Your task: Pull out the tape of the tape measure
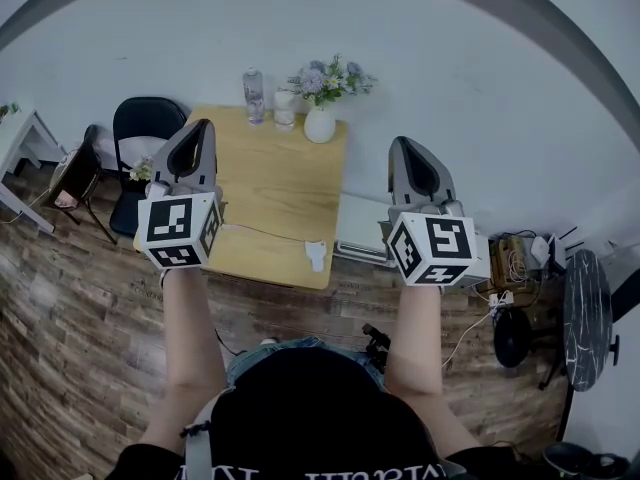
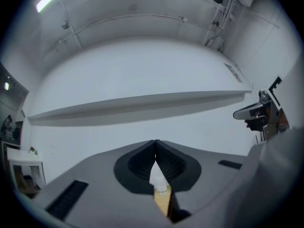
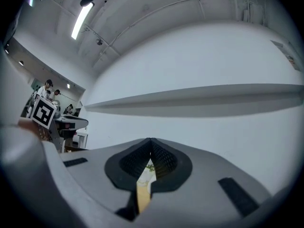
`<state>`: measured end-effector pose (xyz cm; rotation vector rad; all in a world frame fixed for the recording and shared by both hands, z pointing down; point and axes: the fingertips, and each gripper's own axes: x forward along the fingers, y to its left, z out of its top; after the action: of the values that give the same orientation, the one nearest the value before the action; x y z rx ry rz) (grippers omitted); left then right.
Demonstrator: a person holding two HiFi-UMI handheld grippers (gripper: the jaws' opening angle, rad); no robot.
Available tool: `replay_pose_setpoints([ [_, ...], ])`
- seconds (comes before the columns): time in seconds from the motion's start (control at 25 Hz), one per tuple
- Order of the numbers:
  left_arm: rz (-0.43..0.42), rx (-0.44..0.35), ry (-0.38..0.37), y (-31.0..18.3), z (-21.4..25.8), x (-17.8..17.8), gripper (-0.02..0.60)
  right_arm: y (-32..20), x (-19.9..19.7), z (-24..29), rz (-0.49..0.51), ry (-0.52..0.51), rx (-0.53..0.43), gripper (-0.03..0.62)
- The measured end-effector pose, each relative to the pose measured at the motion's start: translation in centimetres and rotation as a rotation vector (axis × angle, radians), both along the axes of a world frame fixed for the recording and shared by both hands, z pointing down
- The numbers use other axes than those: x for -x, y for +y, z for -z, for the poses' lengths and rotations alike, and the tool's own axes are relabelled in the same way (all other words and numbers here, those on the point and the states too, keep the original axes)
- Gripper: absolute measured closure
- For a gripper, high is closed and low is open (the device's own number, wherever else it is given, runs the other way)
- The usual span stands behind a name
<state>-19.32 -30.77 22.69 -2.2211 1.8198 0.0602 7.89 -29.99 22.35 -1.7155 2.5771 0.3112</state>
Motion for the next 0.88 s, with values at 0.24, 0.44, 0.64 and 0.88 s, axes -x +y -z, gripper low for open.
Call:
replay_pose_setpoints([
  [0.24, 0.010, -0.024, 0.025, 0.42, 0.47, 0.54, 0.569, 0.57, 0.42, 0.50, 0.013, 0.002, -0.032, 0.579],
  [0.44, 0.012, -0.031, 0.015, 0.63, 0.47, 0.79, 0.569, 0.58, 0.71, 0.62, 0.003, 0.012, -0.042, 0.579],
  [0.64, 0.015, -0.036, 0.011, 0.70, 0.46, 0.88, 0.569, 0.58, 0.67, 0.46, -0.007, 0.015, -0.041, 0.579],
  [0.88, 0.005, -0.047, 0.008, 0.85, 0.67, 0.95, 0.569, 0.75, 0.71, 0.53, -0.015, 0.020, -0.044, 0.579],
])
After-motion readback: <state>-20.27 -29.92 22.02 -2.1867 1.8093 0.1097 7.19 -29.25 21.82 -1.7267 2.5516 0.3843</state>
